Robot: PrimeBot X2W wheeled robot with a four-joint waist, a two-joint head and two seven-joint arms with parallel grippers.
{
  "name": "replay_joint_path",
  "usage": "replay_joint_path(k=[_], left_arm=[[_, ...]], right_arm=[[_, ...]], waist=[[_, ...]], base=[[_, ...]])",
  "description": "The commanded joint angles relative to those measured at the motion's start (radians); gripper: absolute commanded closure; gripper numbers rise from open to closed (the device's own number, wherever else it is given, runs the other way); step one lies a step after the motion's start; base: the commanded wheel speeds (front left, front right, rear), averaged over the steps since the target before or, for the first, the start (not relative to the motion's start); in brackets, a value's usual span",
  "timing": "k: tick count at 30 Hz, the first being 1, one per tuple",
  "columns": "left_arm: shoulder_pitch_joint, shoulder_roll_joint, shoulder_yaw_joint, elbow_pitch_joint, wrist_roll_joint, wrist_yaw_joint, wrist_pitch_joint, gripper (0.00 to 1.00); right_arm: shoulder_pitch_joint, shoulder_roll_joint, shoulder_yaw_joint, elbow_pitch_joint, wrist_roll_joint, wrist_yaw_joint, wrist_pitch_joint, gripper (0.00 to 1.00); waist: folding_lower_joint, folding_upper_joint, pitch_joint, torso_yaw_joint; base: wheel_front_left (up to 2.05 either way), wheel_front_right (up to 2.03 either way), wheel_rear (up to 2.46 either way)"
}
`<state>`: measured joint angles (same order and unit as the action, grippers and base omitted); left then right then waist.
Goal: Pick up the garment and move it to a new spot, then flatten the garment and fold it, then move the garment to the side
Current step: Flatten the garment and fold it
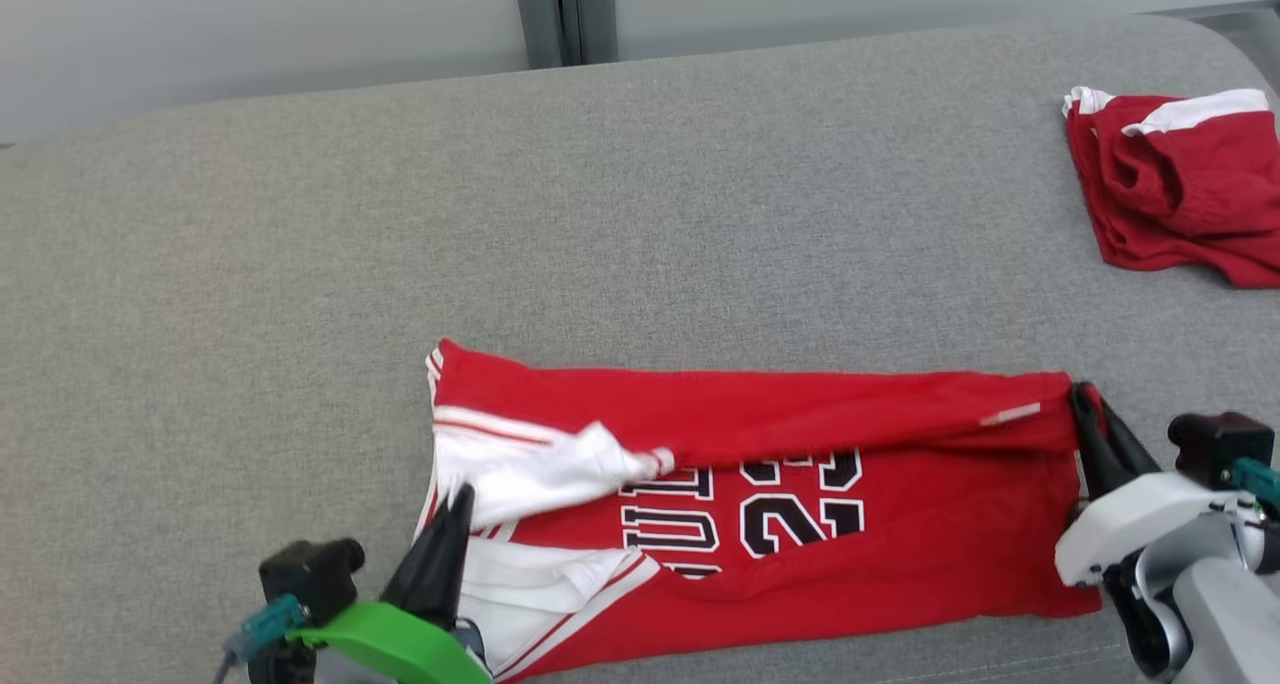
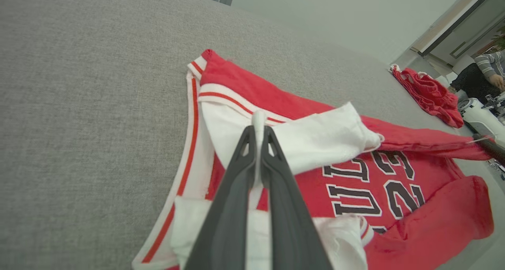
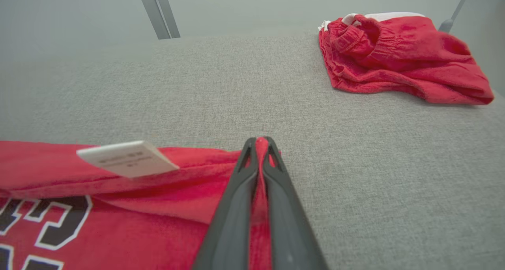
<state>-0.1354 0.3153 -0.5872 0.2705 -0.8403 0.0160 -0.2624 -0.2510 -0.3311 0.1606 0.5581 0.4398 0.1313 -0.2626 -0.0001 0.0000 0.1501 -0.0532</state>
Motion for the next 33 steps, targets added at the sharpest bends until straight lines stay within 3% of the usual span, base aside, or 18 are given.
replay_joint_path(k=[1,2,3,4,13,23,32,33], left_arm=[[0.024,-0.007,0.001,0.012,0.02,-0.008,-0.002,1.0],[0.031,-0.014,0.004,0.019,0.023,-0.01,-0.003,1.0],[0.035,-0.016,0.009,0.025,0.034,-0.009,-0.003,0.44],[0.038,-0.022,0.02,0.028,0.049,-0.007,-0.003,0.0],[0.091,-0.073,0.198,-0.003,0.203,-0.01,-0.002,0.0],[0.164,-0.194,0.512,-0.16,0.505,-0.049,-0.001,0.0],[0.19,-0.245,0.636,-0.163,0.651,-0.102,-0.001,0.0],[0.195,-0.249,0.643,-0.155,0.66,-0.105,-0.001,0.0]], right_arm=[[0.029,0.005,-0.008,-0.004,0.016,-0.001,-0.003,1.0],[0.043,0.009,-0.008,-0.008,0.021,-0.001,-0.003,0.27],[0.05,0.01,-0.006,-0.013,0.024,-0.001,-0.003,0.0],[0.058,0.011,-0.005,-0.018,0.029,-0.001,-0.003,0.0],[0.107,-0.012,-0.001,-0.091,0.06,-0.001,-0.003,0.0],[0.059,0.029,-0.018,0.068,0.095,-0.001,-0.003,0.0],[0.063,0.077,0.02,0.2,0.144,-0.001,-0.002,0.0],[0.069,0.083,0.028,0.212,0.152,-0.001,-0.001,0.29]], waist=[[0.0001,0.0,-0.013,0.003],[0.0001,0.0,-0.02,0.004],[0.0001,0.0,-0.025,0.004],[0.0001,0.0,-0.03,0.004],[0.0001,0.0,-0.072,-0.008],[0.0001,0.0,-0.057,0.011],[0.0001,0.0,-0.047,0.032],[0.0001,0.0,-0.049,0.032]], base=[[0.0,0.0,0.0],[0.0,0.0,0.0],[0.0,0.0,0.0],[0.0,0.0,0.0],[0.0,0.0,0.0],[0.0,0.0,0.0],[0.0,0.0,0.0],[0.0,0.0,0.0]])
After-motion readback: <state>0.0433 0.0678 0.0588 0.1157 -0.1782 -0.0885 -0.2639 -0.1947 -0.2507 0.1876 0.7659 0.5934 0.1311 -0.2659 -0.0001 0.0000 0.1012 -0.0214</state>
